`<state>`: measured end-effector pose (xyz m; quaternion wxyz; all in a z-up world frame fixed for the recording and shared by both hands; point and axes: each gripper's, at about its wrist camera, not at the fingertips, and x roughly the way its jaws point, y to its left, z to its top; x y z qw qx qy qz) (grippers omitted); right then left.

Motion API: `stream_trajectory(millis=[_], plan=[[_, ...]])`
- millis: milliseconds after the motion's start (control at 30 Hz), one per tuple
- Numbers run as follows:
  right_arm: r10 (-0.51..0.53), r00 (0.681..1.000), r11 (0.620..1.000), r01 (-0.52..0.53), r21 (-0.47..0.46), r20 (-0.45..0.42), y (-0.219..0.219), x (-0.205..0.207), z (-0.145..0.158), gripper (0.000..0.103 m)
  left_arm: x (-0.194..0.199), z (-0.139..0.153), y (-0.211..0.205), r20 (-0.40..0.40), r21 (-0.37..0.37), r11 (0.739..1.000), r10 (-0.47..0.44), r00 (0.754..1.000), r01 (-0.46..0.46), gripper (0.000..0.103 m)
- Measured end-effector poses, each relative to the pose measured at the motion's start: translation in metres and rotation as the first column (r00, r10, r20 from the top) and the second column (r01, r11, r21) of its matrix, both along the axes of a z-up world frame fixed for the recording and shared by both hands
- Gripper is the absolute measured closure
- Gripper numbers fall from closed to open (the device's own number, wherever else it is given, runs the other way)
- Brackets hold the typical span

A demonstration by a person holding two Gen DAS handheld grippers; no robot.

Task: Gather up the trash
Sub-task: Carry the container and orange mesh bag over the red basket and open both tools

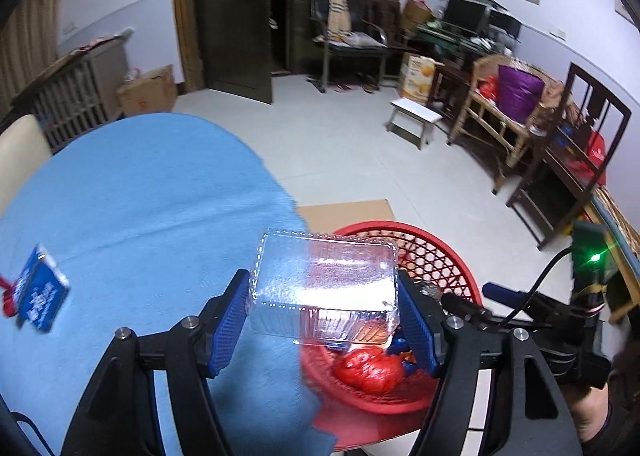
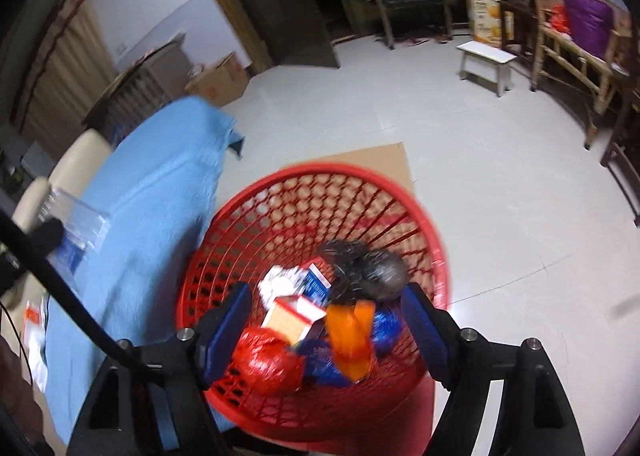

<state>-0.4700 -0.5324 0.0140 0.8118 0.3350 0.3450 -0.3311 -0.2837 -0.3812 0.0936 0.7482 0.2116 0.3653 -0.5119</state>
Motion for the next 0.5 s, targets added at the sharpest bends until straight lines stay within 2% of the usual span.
stream_trajectory(millis=[200,333,433,500], plan=[[-0.11,0.992,0.994,0.111,-0.021,0.067,-0.008,-0.032,0.016,0.023,-0.01,-0.015,-0.032,-0.023,0.035,0.999,-0.034,0.999,0.035,0.03],[-0.138,0.986,0.99,0.141,-0.031,0.096,-0.011,-0.047,0.025,0.023,-0.017,-0.029,-0.045,-0.044,0.072,0.996,-0.057,0.997,0.06,0.027],[-0.144,0.983,0.988,0.149,-0.036,0.112,-0.009,-0.051,0.031,0.023,-0.015,-0.038,-0.054,-0.053,0.128,0.99,-0.054,0.997,0.061,0.027],[-0.141,0.983,0.988,0.146,-0.039,0.121,-0.007,-0.052,0.035,0.023,-0.01,-0.036,-0.048,-0.073,0.111,0.993,-0.038,0.997,0.046,0.027]])
